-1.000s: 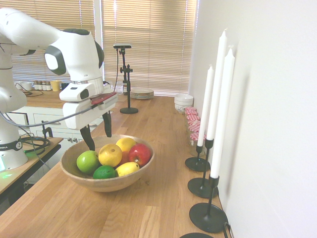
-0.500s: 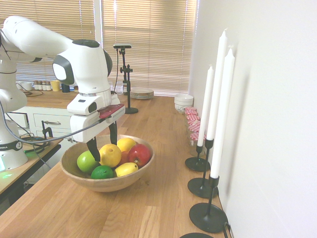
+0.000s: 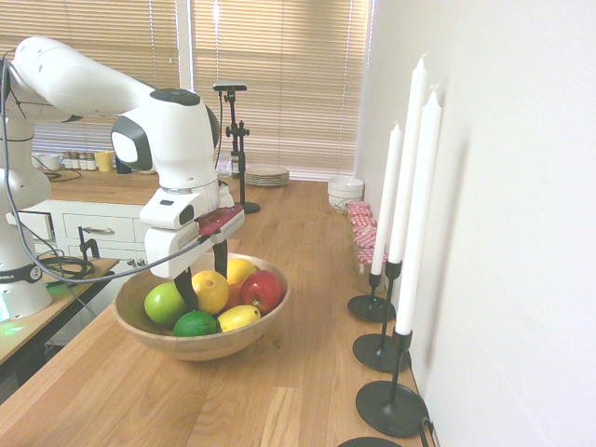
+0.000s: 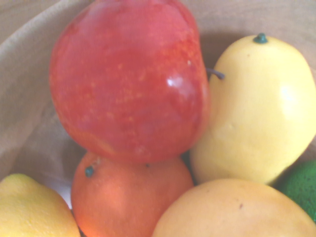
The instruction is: Take round pear out of the basket
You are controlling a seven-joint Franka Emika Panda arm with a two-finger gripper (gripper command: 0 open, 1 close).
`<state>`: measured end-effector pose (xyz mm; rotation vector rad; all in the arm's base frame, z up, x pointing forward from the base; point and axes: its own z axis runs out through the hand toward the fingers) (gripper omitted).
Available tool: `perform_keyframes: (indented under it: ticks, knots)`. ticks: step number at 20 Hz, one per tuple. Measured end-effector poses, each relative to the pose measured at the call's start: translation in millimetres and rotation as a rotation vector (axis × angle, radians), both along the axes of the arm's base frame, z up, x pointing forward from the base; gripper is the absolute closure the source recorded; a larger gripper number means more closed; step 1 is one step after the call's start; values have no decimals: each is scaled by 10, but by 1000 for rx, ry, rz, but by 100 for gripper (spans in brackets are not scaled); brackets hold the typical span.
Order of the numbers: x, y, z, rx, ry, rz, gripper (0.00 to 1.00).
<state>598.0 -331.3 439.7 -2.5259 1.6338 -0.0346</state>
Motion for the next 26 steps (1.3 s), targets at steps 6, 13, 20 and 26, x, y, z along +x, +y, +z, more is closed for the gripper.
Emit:
perform_keyframes:
  ticks: [6,13,20,26]
  knots:
    - [6,-1,-7,3,-7,9,100]
    - [19,-1,-42,4,-7,11,100]
    - [31,111,211,-6,-42,28,100]
    - [-59,717,1243,-19,-144,85,100]
